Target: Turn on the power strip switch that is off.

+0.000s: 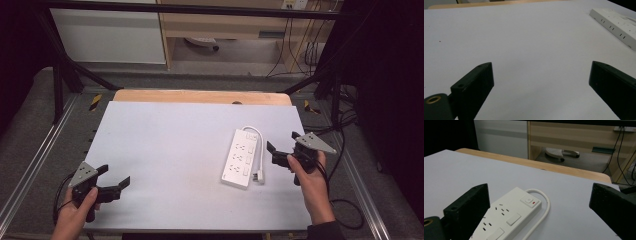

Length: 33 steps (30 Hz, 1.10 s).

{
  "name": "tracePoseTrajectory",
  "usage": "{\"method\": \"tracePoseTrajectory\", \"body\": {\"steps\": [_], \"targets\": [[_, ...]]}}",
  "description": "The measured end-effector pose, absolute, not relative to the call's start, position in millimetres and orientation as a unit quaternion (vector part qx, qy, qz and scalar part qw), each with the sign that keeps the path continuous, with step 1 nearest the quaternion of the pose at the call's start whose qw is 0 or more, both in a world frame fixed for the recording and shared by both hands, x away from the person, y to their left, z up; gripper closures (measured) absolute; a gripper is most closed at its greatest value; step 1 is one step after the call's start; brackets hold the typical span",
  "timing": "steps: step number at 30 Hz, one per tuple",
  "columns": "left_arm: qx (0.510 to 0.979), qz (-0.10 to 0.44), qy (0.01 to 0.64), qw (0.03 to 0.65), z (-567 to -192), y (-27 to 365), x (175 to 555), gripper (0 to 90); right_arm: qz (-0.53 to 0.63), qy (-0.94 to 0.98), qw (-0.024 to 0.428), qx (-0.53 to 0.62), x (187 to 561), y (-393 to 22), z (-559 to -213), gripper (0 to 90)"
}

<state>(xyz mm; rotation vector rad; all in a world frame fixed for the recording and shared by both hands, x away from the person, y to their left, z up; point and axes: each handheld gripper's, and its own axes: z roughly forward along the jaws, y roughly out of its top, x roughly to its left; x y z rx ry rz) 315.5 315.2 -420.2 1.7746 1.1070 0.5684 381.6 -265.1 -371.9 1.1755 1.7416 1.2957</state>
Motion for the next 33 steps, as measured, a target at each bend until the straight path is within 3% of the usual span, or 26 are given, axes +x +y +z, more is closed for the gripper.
{"method": "tracePoseTrajectory", "body": {"steps": [17, 33], "targets": [[0.723, 0.232, 0.452, 0.468, -420, 315, 316, 5.9, 0.481, 0.666, 0.335, 0.461, 357, -287, -405, 3.9], [0.724, 0.231, 0.449, 0.47, -420, 315, 315, 5.9, 0.444, 0.696, 0.299, 0.479, 358, -291, -443, 4.4]]}}
